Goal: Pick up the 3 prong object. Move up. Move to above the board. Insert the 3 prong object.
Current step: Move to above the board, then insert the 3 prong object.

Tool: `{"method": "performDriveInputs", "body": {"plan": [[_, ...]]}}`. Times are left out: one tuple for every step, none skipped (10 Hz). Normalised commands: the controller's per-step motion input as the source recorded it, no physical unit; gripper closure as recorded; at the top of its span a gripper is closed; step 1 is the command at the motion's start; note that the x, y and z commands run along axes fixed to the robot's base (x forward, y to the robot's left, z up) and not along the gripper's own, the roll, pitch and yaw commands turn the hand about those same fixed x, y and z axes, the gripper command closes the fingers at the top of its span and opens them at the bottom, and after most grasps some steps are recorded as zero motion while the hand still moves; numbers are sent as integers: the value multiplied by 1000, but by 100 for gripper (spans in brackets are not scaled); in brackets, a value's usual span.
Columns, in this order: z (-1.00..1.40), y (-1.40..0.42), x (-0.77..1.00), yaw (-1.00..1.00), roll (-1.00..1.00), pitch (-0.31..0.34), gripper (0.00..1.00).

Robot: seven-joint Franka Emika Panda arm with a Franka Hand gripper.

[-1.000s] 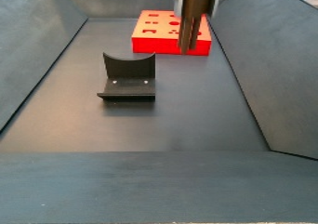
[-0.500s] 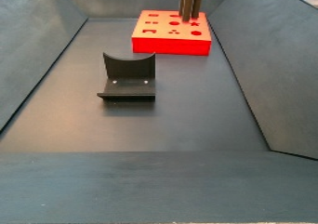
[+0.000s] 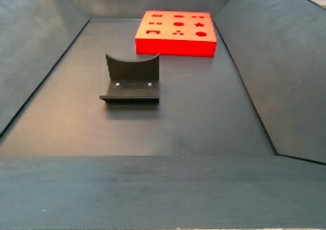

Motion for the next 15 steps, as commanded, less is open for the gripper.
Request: {"method": "performDriveInputs", "body": {"plan": [[130, -1000, 28, -50, -40, 100, 100], [132, -1000, 29, -27, -23, 78, 100], [138, -1000, 32, -2, -13, 62, 100], [140, -1000, 34, 0, -16, 62, 100], [148, -1000, 41, 1, -1, 77, 100], [149, -1000, 48, 4, -10, 83, 100], [147, -1000, 70, 6, 3, 96, 100], [152, -1000, 87, 8, 2, 110, 100], [162, -1000, 113, 3, 9, 124, 100], [136, -823, 115, 1, 4, 125, 100], [65, -368, 93, 5, 11, 128, 100], [51, -235, 79, 12, 13, 119, 100], [-31, 0, 0, 0, 0, 0, 100], [-111, 0, 0, 0, 0, 0, 100], [-286, 166, 123, 23, 33, 27, 100]]}}
